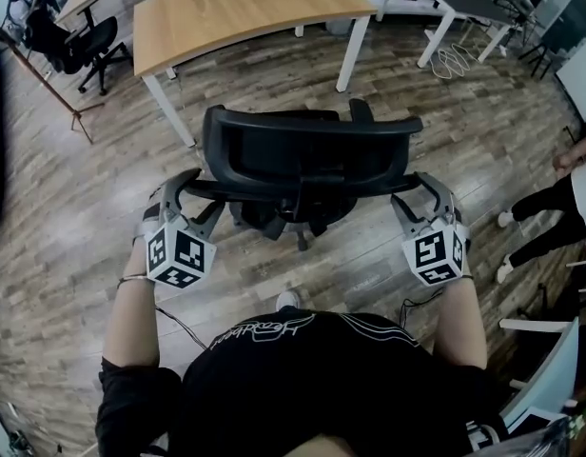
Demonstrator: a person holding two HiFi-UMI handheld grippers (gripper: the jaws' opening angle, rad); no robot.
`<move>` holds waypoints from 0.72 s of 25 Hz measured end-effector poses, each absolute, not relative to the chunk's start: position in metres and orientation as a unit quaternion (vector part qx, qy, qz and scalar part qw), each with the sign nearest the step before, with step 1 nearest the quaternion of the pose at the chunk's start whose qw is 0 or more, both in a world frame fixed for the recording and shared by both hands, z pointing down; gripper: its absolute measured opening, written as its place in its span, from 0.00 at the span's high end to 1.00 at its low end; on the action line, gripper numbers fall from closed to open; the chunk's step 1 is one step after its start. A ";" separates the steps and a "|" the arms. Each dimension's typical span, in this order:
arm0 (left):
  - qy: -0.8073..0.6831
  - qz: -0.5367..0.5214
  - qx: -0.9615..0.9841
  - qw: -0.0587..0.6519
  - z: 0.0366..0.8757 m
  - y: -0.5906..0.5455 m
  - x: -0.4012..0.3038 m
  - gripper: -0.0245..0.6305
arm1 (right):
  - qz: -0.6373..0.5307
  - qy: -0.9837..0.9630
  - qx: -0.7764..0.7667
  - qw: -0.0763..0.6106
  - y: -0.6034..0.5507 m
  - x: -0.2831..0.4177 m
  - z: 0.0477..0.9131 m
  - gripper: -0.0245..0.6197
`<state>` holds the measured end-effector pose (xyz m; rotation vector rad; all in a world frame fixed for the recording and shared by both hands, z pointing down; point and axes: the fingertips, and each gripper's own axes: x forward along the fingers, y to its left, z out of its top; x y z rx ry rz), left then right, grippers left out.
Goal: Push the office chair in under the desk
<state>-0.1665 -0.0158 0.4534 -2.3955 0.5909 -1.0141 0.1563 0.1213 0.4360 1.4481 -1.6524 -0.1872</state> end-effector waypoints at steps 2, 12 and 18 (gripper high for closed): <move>0.208 -0.373 -0.871 0.243 0.455 -0.018 -0.166 0.55 | -0.078 -0.668 0.584 0.455 0.120 0.157 0.436 0.55; 0.165 -0.386 -0.875 0.240 0.456 -0.019 -0.163 0.59 | -0.070 -0.673 0.567 0.471 0.112 0.160 0.436 0.55; 0.178 -0.381 -0.875 0.238 0.457 -0.029 -0.160 0.58 | -0.071 -0.670 0.570 0.470 0.102 0.162 0.439 0.55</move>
